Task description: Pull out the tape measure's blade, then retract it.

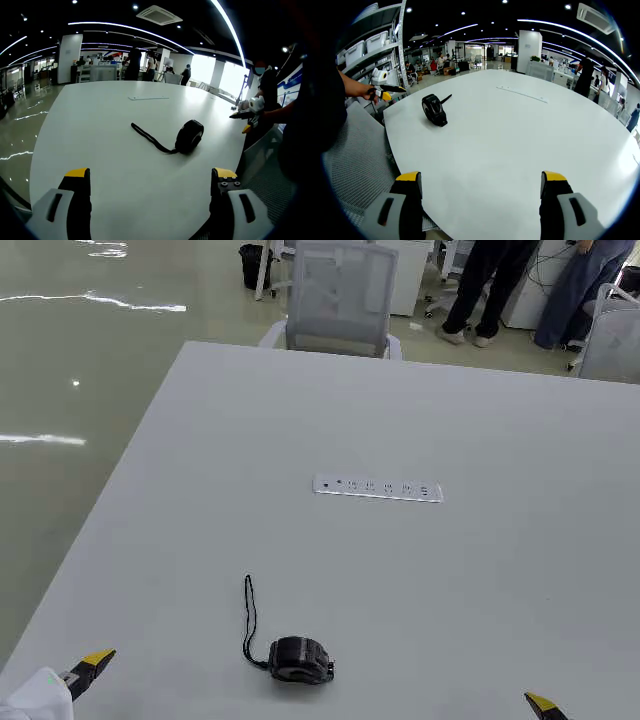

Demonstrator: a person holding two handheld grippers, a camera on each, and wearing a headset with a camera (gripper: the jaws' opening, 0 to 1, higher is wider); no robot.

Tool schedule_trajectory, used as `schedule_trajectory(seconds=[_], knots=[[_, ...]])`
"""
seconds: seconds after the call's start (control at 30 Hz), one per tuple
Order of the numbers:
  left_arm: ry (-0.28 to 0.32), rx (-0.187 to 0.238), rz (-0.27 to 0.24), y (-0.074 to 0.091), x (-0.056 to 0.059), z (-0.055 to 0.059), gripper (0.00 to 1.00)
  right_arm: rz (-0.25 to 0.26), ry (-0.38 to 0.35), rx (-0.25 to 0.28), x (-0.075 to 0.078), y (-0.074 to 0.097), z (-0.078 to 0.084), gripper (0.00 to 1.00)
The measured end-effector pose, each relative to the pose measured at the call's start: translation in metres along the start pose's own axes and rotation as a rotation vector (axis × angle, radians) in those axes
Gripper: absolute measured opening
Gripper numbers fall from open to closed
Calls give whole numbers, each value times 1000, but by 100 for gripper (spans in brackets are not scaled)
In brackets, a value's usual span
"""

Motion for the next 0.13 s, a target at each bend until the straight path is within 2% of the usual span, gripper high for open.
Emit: schedule_trajectory(seconds=[0.13], knots=[[-6, 1, 1, -1, 0, 0, 99, 0, 1, 0, 1, -1, 0, 100]])
Point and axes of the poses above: the centre of the closed fingertips' face, and the gripper's own axes: y roughly backward along the fingers, x roughly to its right, z roughly out of its underside, the point moved 2 cm from there along y, roughly backward along the fingers, and after that the axes turned 2 degrees about -z, right-handed, at the moved point
